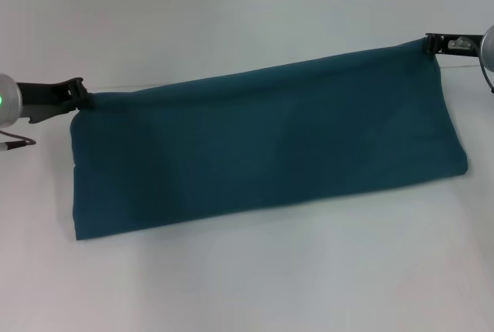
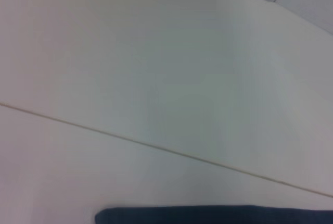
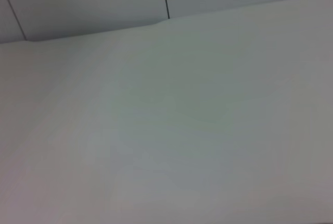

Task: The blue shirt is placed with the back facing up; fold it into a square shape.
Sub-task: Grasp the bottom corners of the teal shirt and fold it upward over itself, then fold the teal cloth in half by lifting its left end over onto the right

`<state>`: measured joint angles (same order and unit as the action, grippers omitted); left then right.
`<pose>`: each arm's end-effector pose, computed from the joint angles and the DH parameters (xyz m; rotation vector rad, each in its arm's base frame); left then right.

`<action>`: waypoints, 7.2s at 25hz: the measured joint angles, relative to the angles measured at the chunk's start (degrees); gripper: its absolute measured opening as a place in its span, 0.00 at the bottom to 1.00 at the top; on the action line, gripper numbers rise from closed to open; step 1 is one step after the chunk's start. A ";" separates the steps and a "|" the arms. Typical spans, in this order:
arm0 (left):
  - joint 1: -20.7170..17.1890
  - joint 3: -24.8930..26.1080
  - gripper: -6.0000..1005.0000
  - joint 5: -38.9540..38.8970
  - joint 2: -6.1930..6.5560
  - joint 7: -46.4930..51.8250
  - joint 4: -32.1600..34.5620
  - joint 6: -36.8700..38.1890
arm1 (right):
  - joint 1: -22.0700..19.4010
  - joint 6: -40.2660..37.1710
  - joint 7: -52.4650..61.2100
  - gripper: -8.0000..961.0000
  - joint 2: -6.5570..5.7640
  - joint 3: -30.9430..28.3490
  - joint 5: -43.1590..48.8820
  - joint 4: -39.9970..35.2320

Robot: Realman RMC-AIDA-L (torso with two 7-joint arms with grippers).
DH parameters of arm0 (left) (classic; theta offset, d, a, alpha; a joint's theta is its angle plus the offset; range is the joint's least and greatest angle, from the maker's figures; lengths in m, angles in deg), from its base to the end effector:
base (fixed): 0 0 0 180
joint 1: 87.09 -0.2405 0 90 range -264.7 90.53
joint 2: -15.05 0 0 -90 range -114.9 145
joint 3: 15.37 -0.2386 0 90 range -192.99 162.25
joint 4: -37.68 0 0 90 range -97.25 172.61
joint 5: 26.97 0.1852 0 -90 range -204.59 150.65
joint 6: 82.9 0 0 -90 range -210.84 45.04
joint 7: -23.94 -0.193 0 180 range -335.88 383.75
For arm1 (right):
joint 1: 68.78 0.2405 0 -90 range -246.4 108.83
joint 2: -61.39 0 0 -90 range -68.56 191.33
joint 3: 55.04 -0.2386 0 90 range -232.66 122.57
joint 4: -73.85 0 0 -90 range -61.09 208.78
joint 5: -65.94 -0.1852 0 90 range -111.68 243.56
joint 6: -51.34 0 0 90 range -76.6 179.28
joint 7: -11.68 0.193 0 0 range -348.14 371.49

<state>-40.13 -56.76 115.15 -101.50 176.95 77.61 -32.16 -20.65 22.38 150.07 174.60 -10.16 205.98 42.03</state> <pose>-0.2398 0.4611 0.0121 -1.8258 -1.5676 -0.4056 0.2686 0.4964 0.0560 -1.7238 1.1658 0.2951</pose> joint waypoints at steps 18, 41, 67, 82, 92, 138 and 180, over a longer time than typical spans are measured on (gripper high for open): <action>0.45 -0.01 0.01 0.36 -0.24 1.06 -0.50 -1.70 | 1.23 0.69 0.03 0.06 0.15 0.11 2.08 0.18; -1.43 1.83 0.44 -0.42 -1.65 2.15 1.25 -2.37 | 1.64 -9.66 4.84 0.40 -7.10 -1.20 2.56 -0.34; -19.81 4.14 0.95 -41.10 -5.21 -20.79 -10.48 12.49 | -27.87 -62.91 -17.52 0.96 -3.27 -15.41 -36.89 0.01; -21.01 4.38 0.94 -39.70 -5.45 -22.39 -13.34 9.90 | -26.93 -63.05 -17.98 0.96 -2.74 -15.57 -36.60 0.09; -19.50 6.33 0.95 -38.71 -4.34 -25.06 -7.00 14.66 | -26.59 -62.98 -18.74 0.96 -2.73 -15.35 -35.58 -0.08; -15.32 2.26 0.94 -31.45 -0.05 -31.82 -1.31 29.87 | -25.62 -61.05 -18.37 0.96 -3.07 -15.89 -34.81 -0.02; -9.73 -4.16 0.88 -7.33 -3.83 -1.59 2.09 -0.27 | -25.98 -60.09 -17.98 0.96 -3.71 -15.80 -34.40 0.00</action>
<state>-49.86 -60.92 107.83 -105.33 175.36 79.69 -32.42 -46.63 -37.71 132.09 170.90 -25.96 171.59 42.03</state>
